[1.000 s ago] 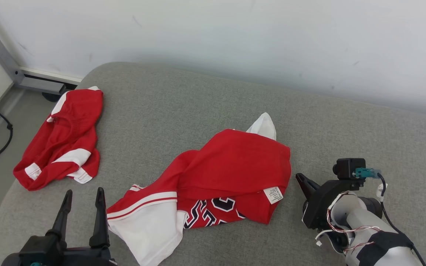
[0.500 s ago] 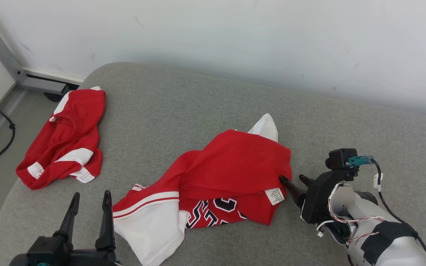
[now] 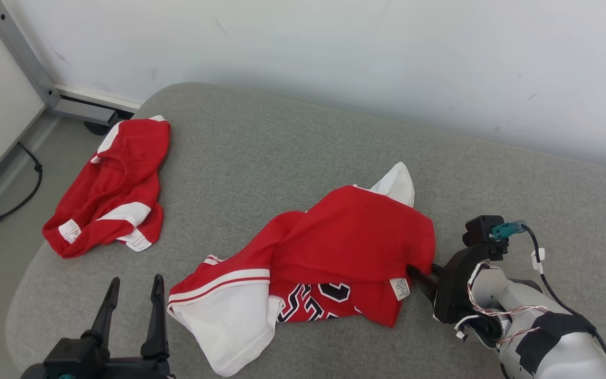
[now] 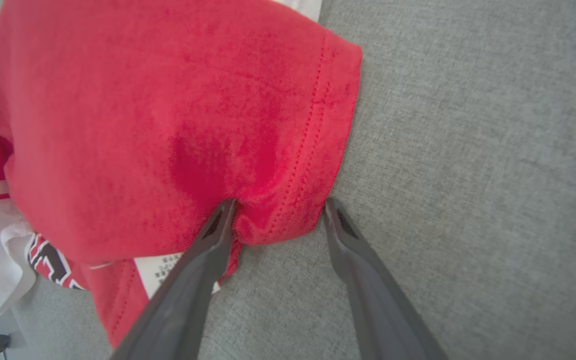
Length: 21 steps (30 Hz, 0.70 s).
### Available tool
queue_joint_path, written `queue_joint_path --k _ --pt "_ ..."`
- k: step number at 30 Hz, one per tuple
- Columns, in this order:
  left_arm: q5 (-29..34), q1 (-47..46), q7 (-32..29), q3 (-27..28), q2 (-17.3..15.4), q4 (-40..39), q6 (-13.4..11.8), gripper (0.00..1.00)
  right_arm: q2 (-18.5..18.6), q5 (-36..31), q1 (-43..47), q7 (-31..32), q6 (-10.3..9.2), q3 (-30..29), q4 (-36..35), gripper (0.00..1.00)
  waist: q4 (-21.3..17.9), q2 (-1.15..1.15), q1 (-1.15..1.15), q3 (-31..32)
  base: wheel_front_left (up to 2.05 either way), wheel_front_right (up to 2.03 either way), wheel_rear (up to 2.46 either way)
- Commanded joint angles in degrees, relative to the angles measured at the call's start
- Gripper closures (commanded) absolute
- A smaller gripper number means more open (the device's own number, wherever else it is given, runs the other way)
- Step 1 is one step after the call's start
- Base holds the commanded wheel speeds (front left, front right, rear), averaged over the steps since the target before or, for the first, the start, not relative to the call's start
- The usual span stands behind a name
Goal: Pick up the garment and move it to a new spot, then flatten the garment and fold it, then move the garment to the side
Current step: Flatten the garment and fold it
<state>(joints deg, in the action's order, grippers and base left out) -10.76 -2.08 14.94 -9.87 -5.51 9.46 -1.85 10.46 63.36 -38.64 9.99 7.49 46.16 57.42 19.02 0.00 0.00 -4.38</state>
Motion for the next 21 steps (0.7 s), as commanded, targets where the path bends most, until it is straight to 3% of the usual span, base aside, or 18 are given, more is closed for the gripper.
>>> queue_joint_path --k 1,12,21 --pt "0.54 -0.64 0.32 0.27 0.00 0.09 0.26 0.00 -0.18 0.24 -0.04 -0.03 0.00 0.41 0.37 1.00 0.10 0.00 0.00 -0.08 0.00 0.00 0.00" --pt "1.12 -0.50 0.33 1.37 0.57 0.93 0.67 0.00 1.48 1.83 -2.27 -5.15 -0.01 3.19 -0.75 1.00 -0.97 0.00 0.00 0.32 0.00 0.00 0.00" --pt "1.32 -0.28 0.33 2.19 0.77 1.30 1.19 0.00 5.65 2.82 -4.99 -10.38 -0.01 4.24 -4.55 1.00 -3.19 0.00 0.00 0.63 0.00 0.00 0.00"
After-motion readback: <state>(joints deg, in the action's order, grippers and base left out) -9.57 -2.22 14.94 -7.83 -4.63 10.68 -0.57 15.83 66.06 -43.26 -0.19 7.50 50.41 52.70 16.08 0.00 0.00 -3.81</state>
